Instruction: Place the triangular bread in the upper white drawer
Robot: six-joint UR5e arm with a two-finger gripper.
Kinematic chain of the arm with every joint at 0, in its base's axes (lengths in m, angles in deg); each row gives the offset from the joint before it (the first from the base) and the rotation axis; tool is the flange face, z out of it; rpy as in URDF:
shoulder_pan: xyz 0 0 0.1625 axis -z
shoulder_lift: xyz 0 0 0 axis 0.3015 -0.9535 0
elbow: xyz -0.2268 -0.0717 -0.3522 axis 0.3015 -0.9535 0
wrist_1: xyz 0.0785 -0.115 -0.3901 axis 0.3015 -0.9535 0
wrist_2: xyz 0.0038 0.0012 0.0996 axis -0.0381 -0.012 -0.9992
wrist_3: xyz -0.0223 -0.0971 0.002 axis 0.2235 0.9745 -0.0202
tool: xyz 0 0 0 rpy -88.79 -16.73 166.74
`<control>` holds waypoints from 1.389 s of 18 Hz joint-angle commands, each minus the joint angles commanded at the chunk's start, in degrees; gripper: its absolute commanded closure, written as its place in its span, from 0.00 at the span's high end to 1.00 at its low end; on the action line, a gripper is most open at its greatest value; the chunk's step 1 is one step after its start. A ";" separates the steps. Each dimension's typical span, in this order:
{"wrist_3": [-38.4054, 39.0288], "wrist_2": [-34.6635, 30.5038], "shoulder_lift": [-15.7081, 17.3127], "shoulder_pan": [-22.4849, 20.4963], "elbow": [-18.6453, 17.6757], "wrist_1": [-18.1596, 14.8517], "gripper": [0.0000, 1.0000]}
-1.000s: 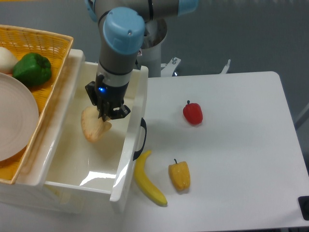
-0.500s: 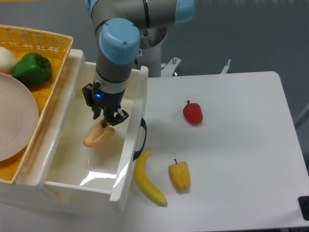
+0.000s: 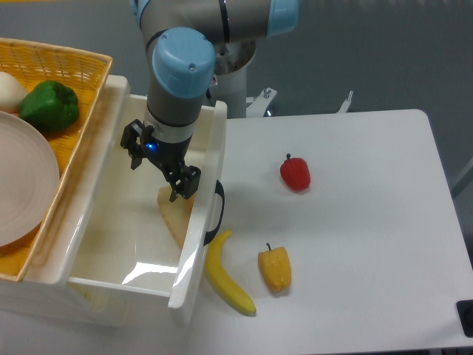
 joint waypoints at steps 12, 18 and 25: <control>6.57 6.95 3.60 -8.69 1.14 5.78 0.99; 6.77 6.95 2.55 -14.66 1.76 7.12 1.00; -3.77 4.32 0.18 -21.61 1.15 7.38 1.00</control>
